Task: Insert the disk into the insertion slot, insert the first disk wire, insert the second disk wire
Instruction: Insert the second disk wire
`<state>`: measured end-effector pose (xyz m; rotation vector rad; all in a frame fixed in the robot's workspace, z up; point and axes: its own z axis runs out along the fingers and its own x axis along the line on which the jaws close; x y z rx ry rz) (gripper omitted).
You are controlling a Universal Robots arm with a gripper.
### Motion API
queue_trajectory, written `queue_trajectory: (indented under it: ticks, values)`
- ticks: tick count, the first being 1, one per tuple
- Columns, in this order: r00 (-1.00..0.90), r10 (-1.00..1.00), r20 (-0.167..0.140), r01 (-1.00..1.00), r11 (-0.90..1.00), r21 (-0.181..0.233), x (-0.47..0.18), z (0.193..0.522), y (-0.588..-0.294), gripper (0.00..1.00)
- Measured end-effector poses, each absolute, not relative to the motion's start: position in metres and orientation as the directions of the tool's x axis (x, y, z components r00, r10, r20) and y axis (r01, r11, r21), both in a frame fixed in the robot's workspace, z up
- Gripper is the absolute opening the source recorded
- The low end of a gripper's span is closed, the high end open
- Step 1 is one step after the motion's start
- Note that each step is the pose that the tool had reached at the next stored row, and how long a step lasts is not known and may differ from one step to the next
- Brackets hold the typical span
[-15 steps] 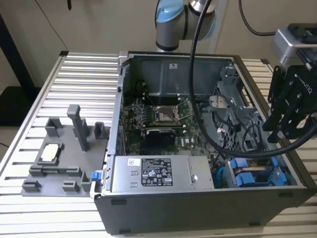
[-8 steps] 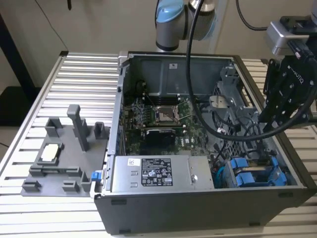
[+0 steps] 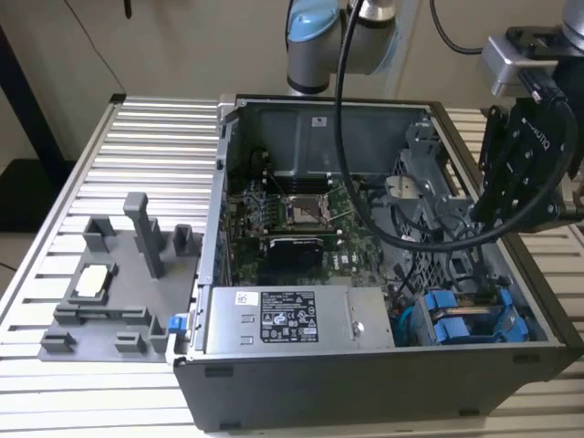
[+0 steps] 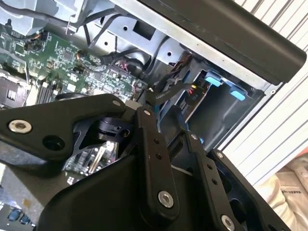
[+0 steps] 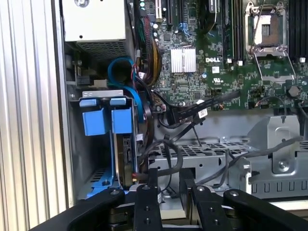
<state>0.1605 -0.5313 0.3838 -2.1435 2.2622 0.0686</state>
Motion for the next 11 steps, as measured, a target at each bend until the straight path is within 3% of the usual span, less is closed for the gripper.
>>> queue_trajectory:
  ticks: [11]
  values:
    - [-0.060, -0.997, -0.043, -0.998, 0.060, 0.015, 0.137, 0.383, -0.531, 0.33]
